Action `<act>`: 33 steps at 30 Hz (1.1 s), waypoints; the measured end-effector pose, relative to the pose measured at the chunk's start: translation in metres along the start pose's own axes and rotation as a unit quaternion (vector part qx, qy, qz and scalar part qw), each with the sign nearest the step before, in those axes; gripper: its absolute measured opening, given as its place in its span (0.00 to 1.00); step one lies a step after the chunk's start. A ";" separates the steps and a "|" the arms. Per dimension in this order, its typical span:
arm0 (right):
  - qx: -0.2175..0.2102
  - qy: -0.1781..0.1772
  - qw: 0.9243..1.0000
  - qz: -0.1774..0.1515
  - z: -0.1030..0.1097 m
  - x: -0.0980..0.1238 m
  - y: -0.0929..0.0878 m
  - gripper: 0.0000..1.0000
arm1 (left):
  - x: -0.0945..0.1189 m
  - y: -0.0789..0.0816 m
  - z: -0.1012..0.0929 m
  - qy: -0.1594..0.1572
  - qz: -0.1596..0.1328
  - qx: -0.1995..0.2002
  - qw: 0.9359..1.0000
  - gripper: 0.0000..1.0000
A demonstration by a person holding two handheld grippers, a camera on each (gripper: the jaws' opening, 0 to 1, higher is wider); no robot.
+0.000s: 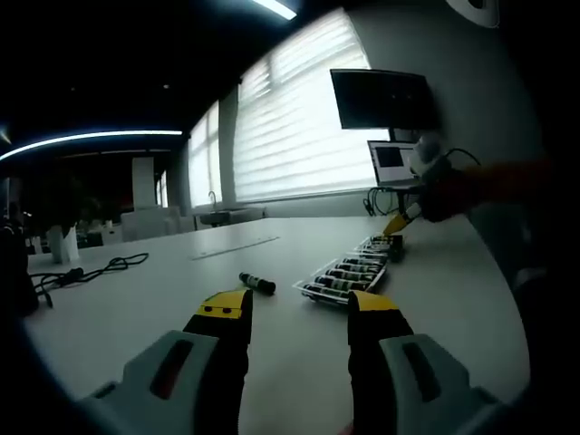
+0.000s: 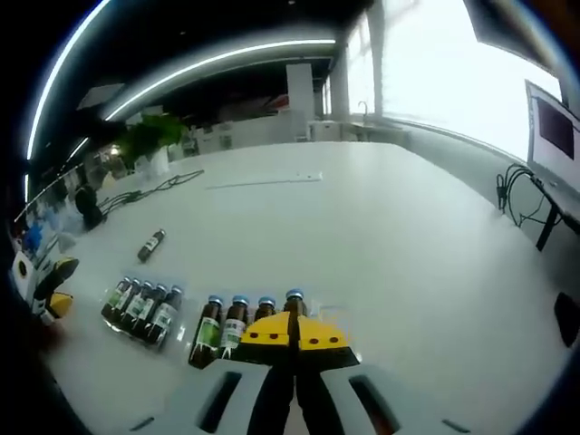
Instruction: Grip medicine bottles put into box
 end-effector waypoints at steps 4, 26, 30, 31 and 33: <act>0.045 -0.018 0.999 -0.002 0.001 0.000 0.000 0.00 | 0.000 0.000 0.000 0.000 -0.002 0.002 1.000 0.35; 0.076 -0.045 0.996 0.005 0.010 -0.002 -0.001 0.00 | 0.000 0.000 -0.001 -0.004 -0.003 0.000 1.000 0.35; 0.055 -0.041 0.998 -0.014 0.007 -0.003 0.004 0.00 | 0.000 -0.001 -0.001 -0.005 -0.001 -0.002 1.000 0.35; 0.055 -0.042 0.997 -0.042 0.008 -0.002 0.009 0.00 | 0.000 -0.001 -0.001 -0.004 -0.001 -0.002 1.000 0.35; 0.019 -0.028 0.998 -0.053 0.012 -0.001 0.013 0.01 | 0.000 0.000 -0.001 -0.003 -0.003 -0.001 1.000 0.35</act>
Point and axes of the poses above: the point that each gripper's makers call its tool centre point, and the gripper's own axes: x roughly backward along the fingers, z roughly to its left, y roughly out of its top, the point moved 6 cm from there along x, roughly backward along the fingers, and after that the axes turned 2 degrees about -z, right-handed, at the moved point
